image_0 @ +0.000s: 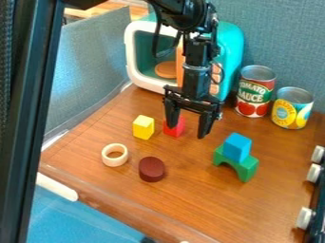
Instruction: Put the red cube on top of the blue cube
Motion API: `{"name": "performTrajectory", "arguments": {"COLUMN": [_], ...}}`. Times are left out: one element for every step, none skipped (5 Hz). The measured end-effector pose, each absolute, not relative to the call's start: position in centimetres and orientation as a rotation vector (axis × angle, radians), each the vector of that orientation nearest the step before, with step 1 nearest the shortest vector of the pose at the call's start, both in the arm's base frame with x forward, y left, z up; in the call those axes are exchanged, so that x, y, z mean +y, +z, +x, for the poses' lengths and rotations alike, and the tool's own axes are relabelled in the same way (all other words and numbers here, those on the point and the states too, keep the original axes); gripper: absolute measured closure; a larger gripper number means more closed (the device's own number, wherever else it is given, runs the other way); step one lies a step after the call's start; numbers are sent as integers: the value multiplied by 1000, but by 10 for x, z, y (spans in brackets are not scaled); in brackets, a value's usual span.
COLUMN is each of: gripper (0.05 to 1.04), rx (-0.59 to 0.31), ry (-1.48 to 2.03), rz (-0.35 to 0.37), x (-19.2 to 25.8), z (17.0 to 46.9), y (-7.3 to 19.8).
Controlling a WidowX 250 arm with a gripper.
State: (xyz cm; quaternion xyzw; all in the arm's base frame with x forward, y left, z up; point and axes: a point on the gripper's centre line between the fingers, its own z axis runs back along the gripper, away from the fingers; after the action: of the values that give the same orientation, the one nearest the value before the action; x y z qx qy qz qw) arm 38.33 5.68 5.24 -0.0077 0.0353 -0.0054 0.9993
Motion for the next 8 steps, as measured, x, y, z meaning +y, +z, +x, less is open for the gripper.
{"name": "performTrajectory", "arguments": {"gripper": [83, 82, 82, 82, 82, 82, 83, 110], "rx": [116, 118, 103, 107, 119, 136, 163, 171], "ry": [-11, -18, 29, 34, 48, 60, 56, 54], "rz": [-22, -8, -17, -28, -31, -30, -40, -50], "x": [56, 62, 76, 83, 91, 101, 103, 103], "z": [379, 381, 383, 384, 389, 398, 409, 413], "y": [35, 40, 46, 49, 47, 40, 30, 24]}}
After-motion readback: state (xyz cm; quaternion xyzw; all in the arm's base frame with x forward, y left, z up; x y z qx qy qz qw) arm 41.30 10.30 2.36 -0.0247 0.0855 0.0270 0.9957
